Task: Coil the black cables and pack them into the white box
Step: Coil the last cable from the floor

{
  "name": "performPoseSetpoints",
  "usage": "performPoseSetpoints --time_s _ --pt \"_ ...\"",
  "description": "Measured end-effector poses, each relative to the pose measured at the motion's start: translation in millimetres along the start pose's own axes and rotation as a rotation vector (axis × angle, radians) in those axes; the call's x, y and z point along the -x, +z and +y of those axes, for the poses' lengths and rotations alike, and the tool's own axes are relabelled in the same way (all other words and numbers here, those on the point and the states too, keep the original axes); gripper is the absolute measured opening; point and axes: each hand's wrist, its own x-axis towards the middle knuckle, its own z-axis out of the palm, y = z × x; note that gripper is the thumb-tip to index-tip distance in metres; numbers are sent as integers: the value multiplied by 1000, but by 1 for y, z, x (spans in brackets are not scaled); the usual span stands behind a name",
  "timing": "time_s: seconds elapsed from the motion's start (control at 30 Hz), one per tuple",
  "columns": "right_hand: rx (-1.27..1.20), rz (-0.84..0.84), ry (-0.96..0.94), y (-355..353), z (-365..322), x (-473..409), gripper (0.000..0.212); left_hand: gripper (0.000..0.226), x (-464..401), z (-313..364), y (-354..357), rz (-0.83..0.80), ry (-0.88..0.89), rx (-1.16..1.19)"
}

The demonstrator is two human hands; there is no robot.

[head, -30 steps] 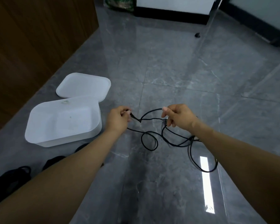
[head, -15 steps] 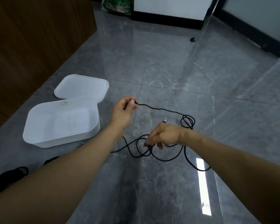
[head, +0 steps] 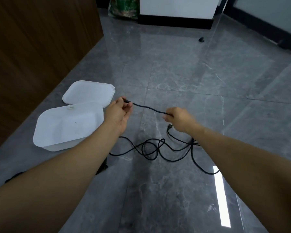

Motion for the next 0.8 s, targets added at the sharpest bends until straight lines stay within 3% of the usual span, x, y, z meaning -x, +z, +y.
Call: performPoseSetpoints --time_s 0.07,0.13,0.2,0.23,0.3,0.37,0.43,0.5,0.67,0.8 --pt "-205 52 -9 -10 6 7 27 22 -4 2 -6 124 16 -167" --pt "-331 123 -9 -17 6 11 26 21 -8 -2 -12 202 89 -693" --pt "-339 138 -23 -19 3 11 26 41 -6 -5 -14 247 275 -1239" --pt "-334 121 -40 -18 0 11 26 47 -3 -6 -13 211 448 -1408" --pt "-364 63 -98 -16 -11 13 24 48 2 -10 -6 -43 733 -1616" --pt "-450 28 -158 -17 -23 14 22 42 4 -19 -1 -342 714 -1744" --pt "-538 14 -185 -20 -33 16 20 29 5 -24 -1 -502 512 -1612" --pt "-562 12 -163 -26 -35 18 18 26 7 -21 0 -511 362 -1276" --pt "-593 105 -31 -32 -17 18 25 35 2 3 4 -164 283 -907" --pt "-502 145 36 -34 -6 17 27 34 -8 15 -5 22 160 -589"
